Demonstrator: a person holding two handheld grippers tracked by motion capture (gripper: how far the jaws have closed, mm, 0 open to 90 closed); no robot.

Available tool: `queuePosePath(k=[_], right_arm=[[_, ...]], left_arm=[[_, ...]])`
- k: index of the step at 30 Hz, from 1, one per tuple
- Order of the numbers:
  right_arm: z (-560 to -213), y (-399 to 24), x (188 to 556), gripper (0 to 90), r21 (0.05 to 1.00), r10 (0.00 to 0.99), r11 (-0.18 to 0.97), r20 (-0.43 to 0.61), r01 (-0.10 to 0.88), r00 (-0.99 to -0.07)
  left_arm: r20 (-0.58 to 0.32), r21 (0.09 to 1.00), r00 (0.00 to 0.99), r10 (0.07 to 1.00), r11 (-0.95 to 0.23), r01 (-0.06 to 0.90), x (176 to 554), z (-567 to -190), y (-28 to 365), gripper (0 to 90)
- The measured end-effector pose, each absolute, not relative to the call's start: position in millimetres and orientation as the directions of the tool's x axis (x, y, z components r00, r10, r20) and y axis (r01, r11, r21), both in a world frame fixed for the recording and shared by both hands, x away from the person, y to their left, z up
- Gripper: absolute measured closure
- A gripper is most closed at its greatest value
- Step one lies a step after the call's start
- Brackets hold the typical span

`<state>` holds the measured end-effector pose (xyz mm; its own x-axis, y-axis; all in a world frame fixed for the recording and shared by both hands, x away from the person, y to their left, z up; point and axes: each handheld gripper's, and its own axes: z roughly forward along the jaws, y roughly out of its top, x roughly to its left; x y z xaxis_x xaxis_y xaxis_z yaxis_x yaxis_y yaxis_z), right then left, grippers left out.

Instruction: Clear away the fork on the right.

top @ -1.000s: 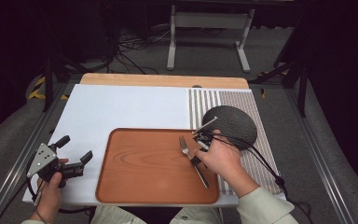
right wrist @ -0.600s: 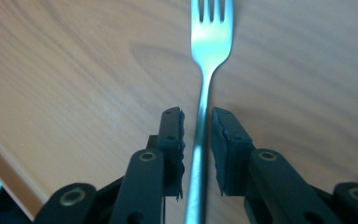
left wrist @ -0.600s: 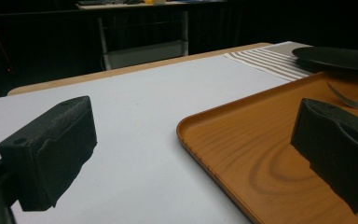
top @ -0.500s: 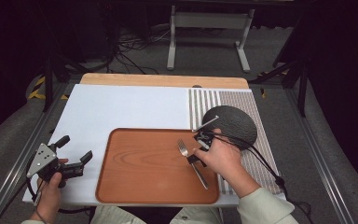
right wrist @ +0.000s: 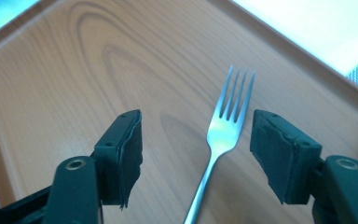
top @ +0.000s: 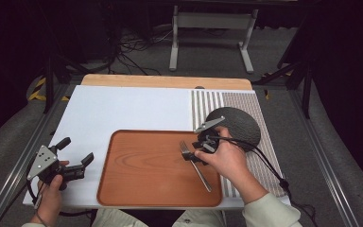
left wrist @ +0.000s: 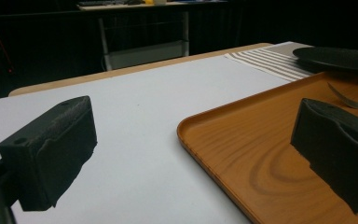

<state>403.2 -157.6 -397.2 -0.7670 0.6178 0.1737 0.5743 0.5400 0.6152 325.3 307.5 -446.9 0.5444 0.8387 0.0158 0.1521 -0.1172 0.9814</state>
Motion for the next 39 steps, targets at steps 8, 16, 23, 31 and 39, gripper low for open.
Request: queuePosePath(k=[8,16,23,31,39], right_arm=[[-405.5,-149.6,401.8,41.2,0.683,0.493,0.590,0.116,0.430,-0.862],[-418.1,-140.4,405.7,62.7,0.724,0.355,0.653,-0.033,0.222,-0.934],[-430.9,-137.7,415.0,81.2,0.692,0.299,0.700,-0.062,0.175,-0.952],[-436.6,-137.2,419.0,90.0,0.671,0.283,0.724,-0.075,0.162,-0.956],[-442.5,-137.8,420.9,90.0,0.644,0.281,0.749,-0.094,0.157,-0.955]], left_arm=[[0.016,0.981,0.544,0.839,-0.117,0.152,325.2,-446.8,307.8,0.6],[0.015,0.982,0.545,0.838,-0.116,0.151,325.5,-447.0,307.7,0.5],[0.018,0.981,0.544,0.839,-0.120,0.151,325.3,-446.7,308.5,0.5],[0.019,0.981,0.545,0.838,-0.120,0.151,325.1,-446.6,308.7,0.5],[0.018,0.981,0.546,0.838,-0.120,0.151,324.9,-446.3,309.1,0.5]])
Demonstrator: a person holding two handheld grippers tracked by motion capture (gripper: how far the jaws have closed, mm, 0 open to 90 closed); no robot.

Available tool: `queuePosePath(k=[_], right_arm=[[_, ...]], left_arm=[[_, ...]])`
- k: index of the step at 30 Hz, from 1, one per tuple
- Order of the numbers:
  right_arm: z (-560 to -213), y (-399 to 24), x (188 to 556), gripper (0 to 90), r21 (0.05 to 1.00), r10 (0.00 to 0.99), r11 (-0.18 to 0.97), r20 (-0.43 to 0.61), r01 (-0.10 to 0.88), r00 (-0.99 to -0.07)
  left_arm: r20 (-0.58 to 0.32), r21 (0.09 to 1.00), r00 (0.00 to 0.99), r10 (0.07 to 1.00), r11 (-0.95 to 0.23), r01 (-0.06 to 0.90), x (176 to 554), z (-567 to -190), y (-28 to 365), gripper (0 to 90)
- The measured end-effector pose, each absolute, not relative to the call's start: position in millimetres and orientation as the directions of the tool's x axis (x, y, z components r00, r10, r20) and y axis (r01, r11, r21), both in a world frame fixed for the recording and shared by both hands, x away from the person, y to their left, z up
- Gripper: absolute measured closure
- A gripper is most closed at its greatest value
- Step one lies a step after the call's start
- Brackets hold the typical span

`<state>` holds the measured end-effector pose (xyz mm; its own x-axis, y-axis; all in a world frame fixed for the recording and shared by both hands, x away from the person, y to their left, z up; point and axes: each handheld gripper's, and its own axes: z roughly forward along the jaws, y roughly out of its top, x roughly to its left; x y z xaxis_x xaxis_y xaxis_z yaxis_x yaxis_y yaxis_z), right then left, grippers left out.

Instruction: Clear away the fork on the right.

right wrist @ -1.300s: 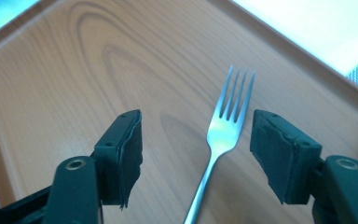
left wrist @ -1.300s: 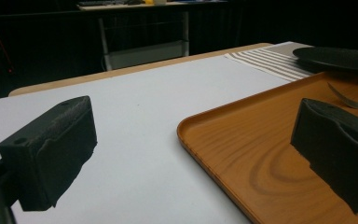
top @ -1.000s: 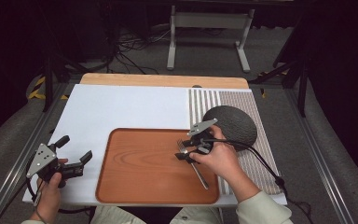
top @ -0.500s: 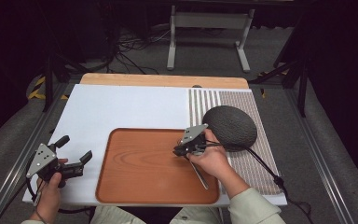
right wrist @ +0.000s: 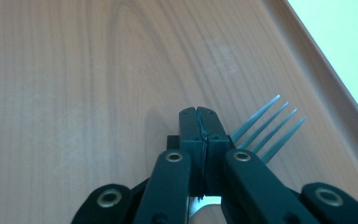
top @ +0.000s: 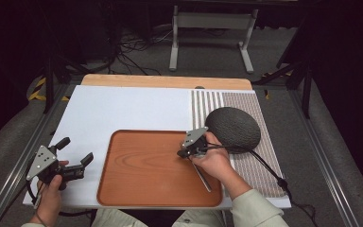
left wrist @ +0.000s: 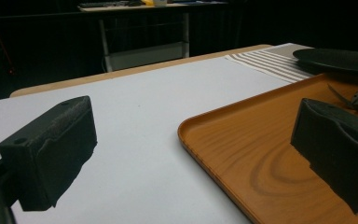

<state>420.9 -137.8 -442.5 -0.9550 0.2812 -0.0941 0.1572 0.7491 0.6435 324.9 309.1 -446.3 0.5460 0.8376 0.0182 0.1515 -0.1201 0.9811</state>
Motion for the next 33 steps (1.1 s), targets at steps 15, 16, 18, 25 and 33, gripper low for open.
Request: queuePosePath(k=[15,16,18,25,33], right_arm=[[-443.8,-140.4,424.0,90.0,0.628,0.296,0.761,-0.112,0.163,-0.949],[-443.8,-140.4,424.0,90.0,0.628,0.296,0.761,-0.112,0.163,-0.949],[-443.1,-141.7,424.3,90.0,0.622,0.300,0.766,-0.122,0.163,-0.946],[-441.4,-148.4,427.6,90.0,0.607,0.323,0.775,-0.140,0.177,-0.936],[-439.2,-159.4,430.7,90.0,0.586,0.357,0.784,-0.158,0.204,-0.921]], left_arm=[[0.019,0.981,0.546,0.837,-0.120,0.151,324.8,-446.2,309.0,0.5],[0.019,0.981,0.546,0.837,-0.120,0.151,324.8,-446.2,309.0,0.5],[0.019,0.981,0.547,0.837,-0.121,0.151,324.8,-446.2,309.0,0.5],[0.018,0.981,0.546,0.837,-0.121,0.152,324.9,-446.3,309.0,0.5],[0.017,0.981,0.545,0.838,-0.119,0.153,325.2,-446.9,308.4,0.6]])
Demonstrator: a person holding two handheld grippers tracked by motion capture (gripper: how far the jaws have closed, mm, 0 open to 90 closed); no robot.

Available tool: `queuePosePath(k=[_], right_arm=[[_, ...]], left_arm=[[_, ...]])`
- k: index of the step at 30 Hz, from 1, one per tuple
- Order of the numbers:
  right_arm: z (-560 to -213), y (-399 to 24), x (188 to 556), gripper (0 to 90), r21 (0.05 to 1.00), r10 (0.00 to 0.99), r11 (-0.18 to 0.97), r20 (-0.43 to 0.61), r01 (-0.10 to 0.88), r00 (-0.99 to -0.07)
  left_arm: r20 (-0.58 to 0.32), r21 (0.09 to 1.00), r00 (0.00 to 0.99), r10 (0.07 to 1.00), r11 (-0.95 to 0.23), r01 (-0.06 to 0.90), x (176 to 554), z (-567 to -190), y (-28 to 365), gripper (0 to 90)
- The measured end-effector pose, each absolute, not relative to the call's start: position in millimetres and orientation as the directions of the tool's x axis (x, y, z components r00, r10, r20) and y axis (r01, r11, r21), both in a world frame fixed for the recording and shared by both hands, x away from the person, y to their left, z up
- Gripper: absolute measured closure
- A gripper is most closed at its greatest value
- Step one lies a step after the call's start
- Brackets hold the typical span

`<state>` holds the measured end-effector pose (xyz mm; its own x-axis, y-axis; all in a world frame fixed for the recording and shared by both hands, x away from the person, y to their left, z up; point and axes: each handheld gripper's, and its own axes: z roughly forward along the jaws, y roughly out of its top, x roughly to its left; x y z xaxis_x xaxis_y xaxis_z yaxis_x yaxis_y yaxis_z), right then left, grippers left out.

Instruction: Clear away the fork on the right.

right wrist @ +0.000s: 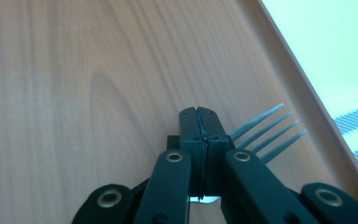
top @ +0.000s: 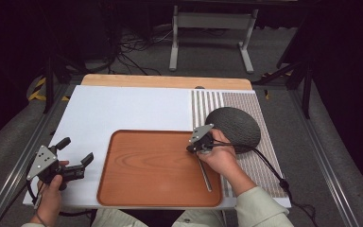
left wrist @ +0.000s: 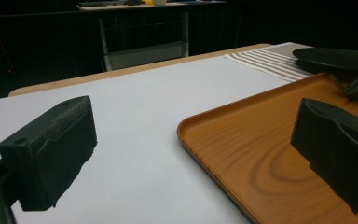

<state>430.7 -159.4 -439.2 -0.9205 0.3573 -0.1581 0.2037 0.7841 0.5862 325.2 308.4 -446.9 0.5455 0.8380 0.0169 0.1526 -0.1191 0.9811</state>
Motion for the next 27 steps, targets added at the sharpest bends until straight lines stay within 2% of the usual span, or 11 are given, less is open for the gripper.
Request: queuePosePath(k=[27], right_arm=[[-437.0,-181.6,435.8,90.0,0.572,0.414,0.781,-0.174,0.250,-0.894]], left_arm=[[0.011,0.981,0.547,0.837,-0.116,0.158,325.8,-447.4,308.3,0.5]])
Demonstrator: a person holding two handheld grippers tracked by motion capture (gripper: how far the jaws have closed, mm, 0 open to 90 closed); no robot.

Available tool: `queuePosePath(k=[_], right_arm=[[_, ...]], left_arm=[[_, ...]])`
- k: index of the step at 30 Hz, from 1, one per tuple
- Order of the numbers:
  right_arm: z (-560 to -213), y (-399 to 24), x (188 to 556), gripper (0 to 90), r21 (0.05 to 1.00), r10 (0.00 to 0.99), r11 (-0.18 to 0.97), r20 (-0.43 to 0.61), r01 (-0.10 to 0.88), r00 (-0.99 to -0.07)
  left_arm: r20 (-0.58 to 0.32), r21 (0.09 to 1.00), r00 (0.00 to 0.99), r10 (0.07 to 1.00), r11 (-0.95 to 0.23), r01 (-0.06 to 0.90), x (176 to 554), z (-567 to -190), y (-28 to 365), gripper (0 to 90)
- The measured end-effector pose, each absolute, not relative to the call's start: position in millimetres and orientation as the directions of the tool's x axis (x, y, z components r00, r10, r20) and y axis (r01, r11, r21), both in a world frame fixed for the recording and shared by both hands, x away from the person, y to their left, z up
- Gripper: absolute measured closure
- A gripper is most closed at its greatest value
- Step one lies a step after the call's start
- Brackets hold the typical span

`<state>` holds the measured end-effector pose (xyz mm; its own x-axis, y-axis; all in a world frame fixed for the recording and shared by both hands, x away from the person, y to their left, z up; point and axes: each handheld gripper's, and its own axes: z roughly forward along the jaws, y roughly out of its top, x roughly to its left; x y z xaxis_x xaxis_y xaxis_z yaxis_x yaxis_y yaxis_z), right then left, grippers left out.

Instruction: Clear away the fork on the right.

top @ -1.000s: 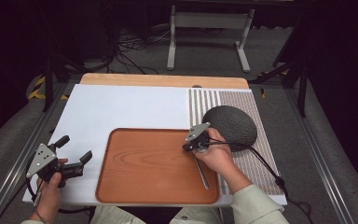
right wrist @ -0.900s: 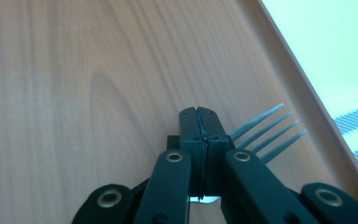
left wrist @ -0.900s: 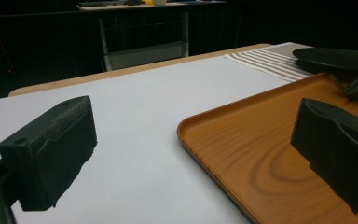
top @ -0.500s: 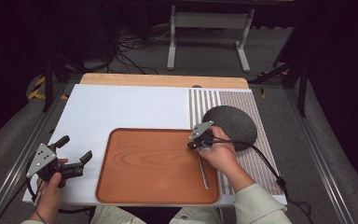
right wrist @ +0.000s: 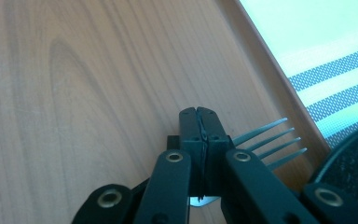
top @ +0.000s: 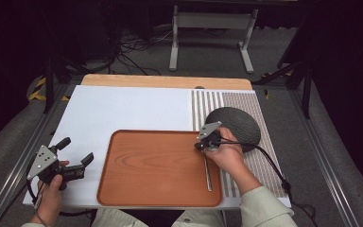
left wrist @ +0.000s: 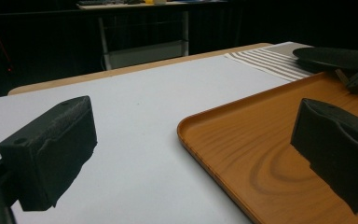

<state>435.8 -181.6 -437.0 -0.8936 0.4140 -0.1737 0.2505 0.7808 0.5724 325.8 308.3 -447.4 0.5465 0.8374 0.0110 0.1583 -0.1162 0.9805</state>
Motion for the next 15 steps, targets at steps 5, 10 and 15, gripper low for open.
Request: queuePosePath(k=[5,10,15], right_arm=[[-436.9,-183.5,435.7,90.0,0.571,0.419,0.780,-0.175,0.255,-0.891],[-436.9,-185.3,435.7,90.0,0.572,0.434,0.776,-0.176,0.268,-0.883],[-436.5,-186.8,435.4,90.0,0.584,0.448,0.764,-0.170,0.276,-0.878]], left_arm=[[0.011,0.981,0.548,0.836,-0.115,0.156,325.9,-447.3,307.9,0.5],[0.009,0.981,0.547,0.837,-0.113,0.158,325.9,-447.3,308.1,0.6],[0.010,0.981,0.548,0.836,-0.115,0.156,326.1,-447.3,307.4,0.6]])
